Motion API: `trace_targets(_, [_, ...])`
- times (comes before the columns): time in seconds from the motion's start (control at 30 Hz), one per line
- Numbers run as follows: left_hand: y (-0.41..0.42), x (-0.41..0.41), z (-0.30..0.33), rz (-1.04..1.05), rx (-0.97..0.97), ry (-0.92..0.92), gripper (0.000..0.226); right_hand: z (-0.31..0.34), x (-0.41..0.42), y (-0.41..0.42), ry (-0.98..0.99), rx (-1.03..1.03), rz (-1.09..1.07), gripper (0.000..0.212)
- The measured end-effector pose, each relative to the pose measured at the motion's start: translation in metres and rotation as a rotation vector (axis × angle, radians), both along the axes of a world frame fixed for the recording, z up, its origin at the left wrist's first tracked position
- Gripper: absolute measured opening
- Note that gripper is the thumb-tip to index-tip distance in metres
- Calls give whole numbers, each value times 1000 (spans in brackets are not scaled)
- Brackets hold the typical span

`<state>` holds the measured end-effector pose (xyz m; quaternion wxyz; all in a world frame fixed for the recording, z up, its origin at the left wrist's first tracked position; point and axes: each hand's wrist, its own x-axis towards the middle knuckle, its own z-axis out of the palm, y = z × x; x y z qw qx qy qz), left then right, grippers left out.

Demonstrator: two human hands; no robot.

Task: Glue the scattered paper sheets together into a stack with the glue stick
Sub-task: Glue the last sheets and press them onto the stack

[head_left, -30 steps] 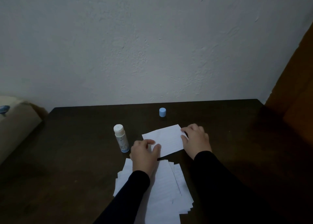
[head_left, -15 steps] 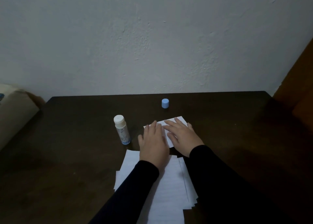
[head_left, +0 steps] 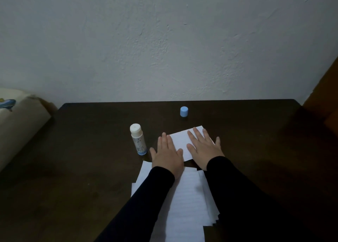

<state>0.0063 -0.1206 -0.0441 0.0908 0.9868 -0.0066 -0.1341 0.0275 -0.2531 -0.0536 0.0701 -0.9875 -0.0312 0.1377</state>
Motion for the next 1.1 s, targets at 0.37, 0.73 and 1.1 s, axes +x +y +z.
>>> trace_targets(0.37, [0, -3, 14, -252, 73, 30, 58, 5, -20, 2, 12, -13, 134, 50])
trace_targets(0.73, [-6, 20, 13, -231, 33, 31, 54, 8, 3, 0, -5, -4, 74, 51])
trace_targets(1.1, [7, 8, 14, -51, -1, 120, 61, 6, -9, -7, 62, -23, 10, 54])
